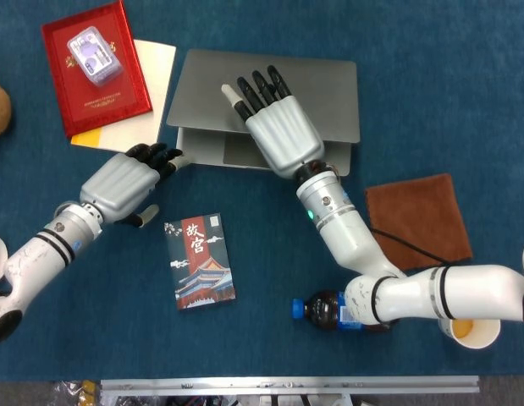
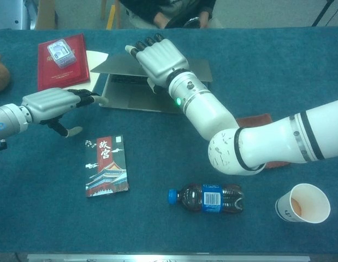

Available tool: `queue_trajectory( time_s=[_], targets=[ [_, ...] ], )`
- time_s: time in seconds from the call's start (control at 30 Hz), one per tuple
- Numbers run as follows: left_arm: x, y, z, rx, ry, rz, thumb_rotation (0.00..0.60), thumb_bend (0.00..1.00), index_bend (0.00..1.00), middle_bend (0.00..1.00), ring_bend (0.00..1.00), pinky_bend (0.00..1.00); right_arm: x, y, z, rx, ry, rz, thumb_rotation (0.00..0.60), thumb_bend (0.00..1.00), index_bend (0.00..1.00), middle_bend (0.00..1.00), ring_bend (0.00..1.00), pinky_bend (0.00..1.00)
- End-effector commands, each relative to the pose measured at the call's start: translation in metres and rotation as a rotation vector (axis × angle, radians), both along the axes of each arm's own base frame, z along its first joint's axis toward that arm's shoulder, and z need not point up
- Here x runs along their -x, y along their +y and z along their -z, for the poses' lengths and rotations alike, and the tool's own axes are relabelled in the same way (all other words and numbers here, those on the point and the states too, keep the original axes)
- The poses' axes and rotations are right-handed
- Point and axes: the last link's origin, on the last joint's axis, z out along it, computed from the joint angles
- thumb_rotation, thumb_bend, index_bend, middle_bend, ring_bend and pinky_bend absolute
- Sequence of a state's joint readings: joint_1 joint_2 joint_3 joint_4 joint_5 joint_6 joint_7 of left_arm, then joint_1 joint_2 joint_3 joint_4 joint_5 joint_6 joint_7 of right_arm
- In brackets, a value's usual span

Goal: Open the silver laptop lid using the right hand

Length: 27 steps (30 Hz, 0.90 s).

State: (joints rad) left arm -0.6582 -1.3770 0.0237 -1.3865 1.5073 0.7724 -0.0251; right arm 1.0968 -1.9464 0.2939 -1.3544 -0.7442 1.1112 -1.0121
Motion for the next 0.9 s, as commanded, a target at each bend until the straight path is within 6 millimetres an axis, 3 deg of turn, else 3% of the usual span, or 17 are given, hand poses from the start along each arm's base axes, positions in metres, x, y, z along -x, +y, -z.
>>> queue_trajectory(
  time_s=[0.03,0.9],
  targets=[
    [-0.001,0.001,0.003,0.005,0.006,-0.003,0.596,0.41,0.06,0.06,0.03,0.07,0.000,0.000,-0.001,0.001,-0.003,0.001,0.600,0.48,0.00,0.09,0.00,0.00],
    [-0.001,-0.001,0.015,0.025,0.031,-0.016,0.596,0.41,0.06,0.06,0.03,0.07,0.004,-0.012,-0.015,0.042,-0.019,0.020,0.600,0.48,0.00,0.09,0.00,0.00]
  ],
)
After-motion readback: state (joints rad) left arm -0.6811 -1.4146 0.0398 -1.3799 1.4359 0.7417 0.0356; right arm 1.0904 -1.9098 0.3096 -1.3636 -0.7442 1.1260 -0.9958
